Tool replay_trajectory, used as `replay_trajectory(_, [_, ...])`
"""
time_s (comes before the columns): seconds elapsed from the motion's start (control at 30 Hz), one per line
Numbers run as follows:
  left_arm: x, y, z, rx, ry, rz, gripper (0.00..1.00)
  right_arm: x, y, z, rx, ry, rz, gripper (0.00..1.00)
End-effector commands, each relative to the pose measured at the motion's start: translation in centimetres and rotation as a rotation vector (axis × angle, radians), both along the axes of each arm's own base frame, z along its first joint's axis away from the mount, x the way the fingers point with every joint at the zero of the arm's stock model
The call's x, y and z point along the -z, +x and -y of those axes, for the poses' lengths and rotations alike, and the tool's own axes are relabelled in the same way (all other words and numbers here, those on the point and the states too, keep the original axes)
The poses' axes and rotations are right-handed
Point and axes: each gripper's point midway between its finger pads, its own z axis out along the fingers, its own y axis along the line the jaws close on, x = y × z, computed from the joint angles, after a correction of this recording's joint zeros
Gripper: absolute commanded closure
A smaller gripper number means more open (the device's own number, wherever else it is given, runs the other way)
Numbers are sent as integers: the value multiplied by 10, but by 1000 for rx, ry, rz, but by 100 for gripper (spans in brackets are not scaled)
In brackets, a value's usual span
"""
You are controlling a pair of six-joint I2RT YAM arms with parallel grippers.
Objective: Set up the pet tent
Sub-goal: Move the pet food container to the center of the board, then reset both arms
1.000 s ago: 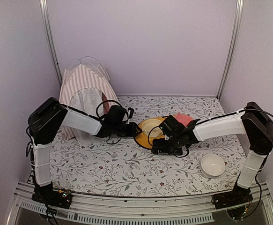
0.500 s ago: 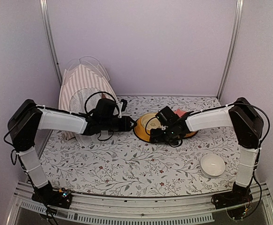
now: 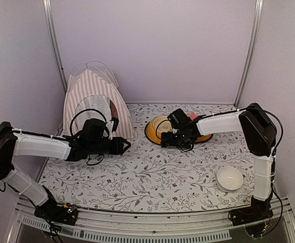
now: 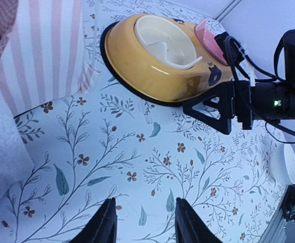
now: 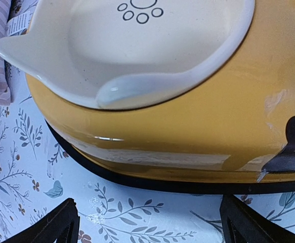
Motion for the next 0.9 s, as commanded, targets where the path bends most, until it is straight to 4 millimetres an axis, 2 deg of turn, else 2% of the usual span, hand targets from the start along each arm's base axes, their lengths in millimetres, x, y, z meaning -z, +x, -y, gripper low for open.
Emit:
replay_trajectory(0.0, [-1, 1, -29, -80, 12, 31, 59, -5, 18, 8, -8, -29, 54, 1])
replay_trajectory(0.17, [-3, -3, -52, -141, 23, 61, 58, -34, 7, 15, -10, 9, 95, 1])
replay_trajectory(0.3, [-6, -3, -70, -195, 39, 92, 56, -63, -8, 28, -13, 49, 154, 1])
replay_trajectory(0.47, [-22, 0, -94, -272, 49, 146, 44, -98, -29, 65, 27, 27, 256, 1])
replay_trajectory(0.57, [-30, 4, -112, -328, 49, 165, 33, -125, -38, 98, 96, -9, 356, 1])
replay_trajectory(0.6, [-31, 5, -119, -349, 48, 167, 26, -133, -40, 109, 122, -17, 386, 1])
replay_trajectory(0.63, [-33, 7, -125, -365, 44, 171, 6, -139, -42, 119, 143, -29, 415, 1])
replay_trajectory(0.67, [-34, 8, -130, -379, 41, 169, 1, -147, -43, 130, 167, -35, 445, 1])
replay_trajectory(0.87, [-35, 10, -156, -451, 41, 156, 1, -165, -47, 180, 247, -19, 532, 1])
